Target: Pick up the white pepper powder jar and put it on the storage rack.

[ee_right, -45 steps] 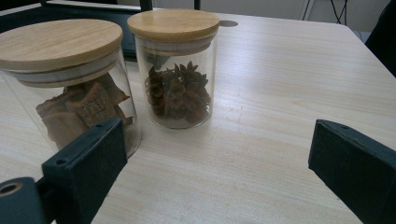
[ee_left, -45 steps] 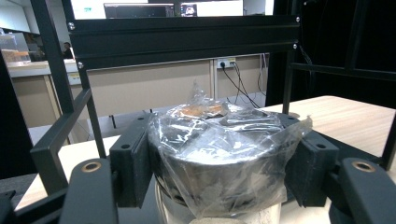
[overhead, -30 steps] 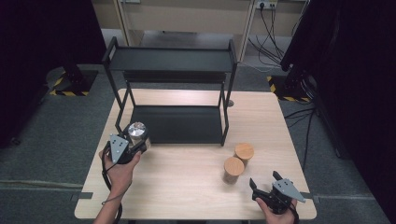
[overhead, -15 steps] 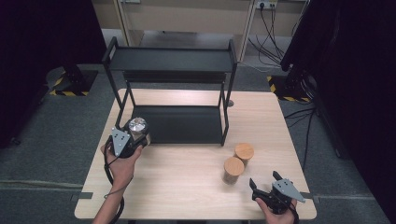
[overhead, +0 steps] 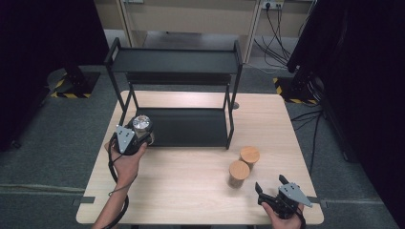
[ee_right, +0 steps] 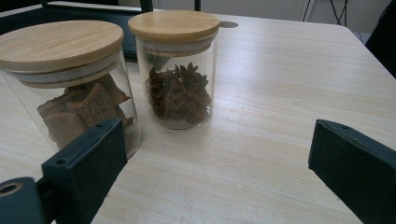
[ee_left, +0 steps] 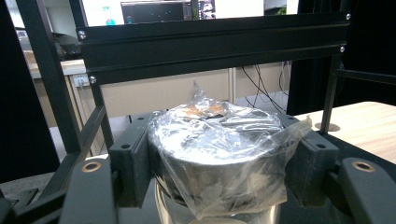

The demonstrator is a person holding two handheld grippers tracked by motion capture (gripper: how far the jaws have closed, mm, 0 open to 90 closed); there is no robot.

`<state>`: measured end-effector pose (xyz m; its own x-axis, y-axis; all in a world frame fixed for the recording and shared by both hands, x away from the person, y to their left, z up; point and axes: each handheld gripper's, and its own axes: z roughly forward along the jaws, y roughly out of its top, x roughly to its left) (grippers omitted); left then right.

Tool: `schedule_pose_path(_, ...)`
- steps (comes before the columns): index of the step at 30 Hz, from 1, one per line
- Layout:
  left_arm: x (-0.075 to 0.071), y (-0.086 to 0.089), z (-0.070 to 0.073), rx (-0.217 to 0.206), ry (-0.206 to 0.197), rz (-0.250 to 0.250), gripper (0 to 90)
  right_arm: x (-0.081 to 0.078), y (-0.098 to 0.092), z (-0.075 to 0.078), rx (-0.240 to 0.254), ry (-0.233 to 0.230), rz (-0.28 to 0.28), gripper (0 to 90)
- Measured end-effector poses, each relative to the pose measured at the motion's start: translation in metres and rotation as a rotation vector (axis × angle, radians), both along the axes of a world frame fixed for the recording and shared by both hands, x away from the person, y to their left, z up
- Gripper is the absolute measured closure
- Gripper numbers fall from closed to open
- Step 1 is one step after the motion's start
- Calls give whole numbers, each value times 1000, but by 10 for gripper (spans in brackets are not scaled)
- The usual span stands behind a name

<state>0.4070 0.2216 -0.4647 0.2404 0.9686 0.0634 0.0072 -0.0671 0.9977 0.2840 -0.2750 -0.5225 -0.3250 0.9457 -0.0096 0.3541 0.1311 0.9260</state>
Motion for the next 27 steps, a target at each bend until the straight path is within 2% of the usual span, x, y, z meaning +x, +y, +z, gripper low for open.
schedule_pose_path(17,17,-1,-3,17,21,20,345,0,0,0,0,0,2,47)
schedule_pose_path(27,27,-1,-6,12,38,34,345,0,0,0,0,-4,3,47)
